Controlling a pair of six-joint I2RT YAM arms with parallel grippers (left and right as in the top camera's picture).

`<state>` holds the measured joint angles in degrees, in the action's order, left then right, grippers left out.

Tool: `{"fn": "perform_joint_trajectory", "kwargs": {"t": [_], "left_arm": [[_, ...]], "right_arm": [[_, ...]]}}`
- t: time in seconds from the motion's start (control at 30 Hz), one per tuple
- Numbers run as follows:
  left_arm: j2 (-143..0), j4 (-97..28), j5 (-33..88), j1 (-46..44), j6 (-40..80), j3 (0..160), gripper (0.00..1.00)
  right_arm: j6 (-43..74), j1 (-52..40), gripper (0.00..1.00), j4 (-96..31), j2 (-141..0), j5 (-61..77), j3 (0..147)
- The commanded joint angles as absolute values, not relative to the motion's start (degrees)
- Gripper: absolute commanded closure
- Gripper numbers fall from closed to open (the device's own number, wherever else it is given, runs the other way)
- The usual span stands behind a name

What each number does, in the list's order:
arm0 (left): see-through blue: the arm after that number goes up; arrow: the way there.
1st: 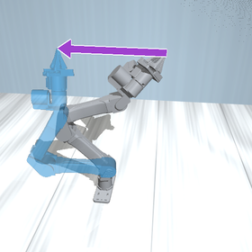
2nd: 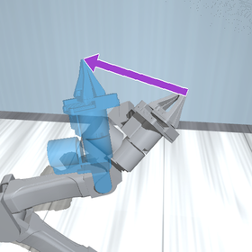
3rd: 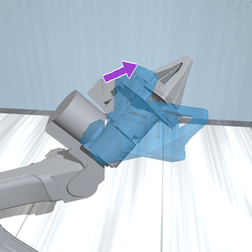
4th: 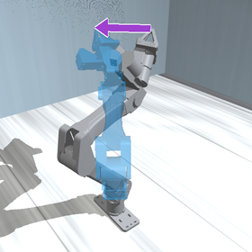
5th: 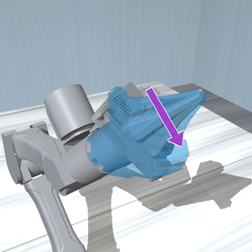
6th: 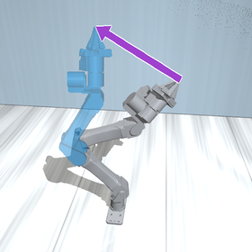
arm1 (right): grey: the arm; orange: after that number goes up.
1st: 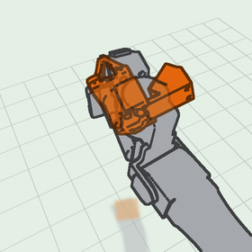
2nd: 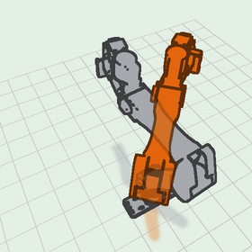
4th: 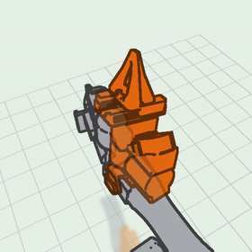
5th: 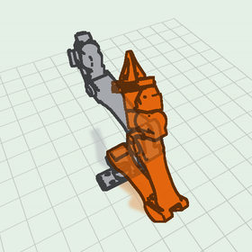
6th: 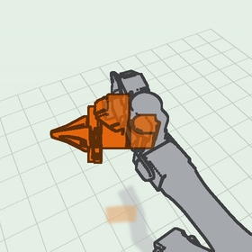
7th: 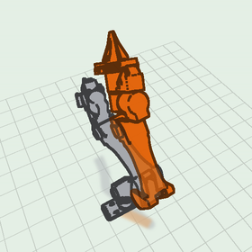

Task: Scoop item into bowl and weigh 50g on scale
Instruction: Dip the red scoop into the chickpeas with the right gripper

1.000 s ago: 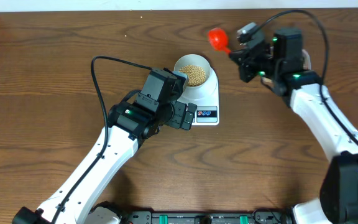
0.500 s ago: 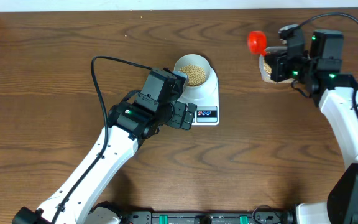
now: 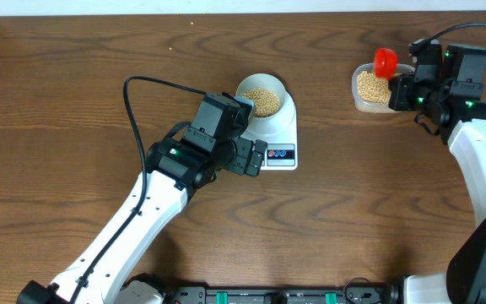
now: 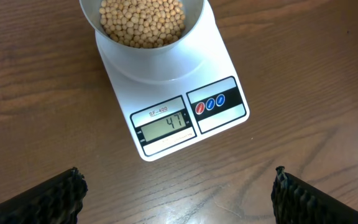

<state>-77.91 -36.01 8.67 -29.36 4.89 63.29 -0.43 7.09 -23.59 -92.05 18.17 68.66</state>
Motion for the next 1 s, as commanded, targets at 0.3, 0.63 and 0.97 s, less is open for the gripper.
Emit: {"fn": "perform_joint_trajectory", "kwargs": {"t": [0.3, 0.63, 0.97], "left_arm": [[-78.2, -36.2, 8.3, -29.5, 5.0, 62.8, 0.03], [-78.2, -36.2, 8.3, -29.5, 5.0, 62.8, 0.02], [-78.2, -36.2, 8.3, -29.5, 5.0, 62.8, 0.02]], "right_arm": [[0.8, 7.5, 0.99, -26.4, -94.6, 9.4, 69.6], [0.8, 7.5, 0.99, -26.6, -98.6, 9.4, 69.6], [0.8, 7.4, 0.99, -26.8, -98.6, 13.5, 69.6]]}}
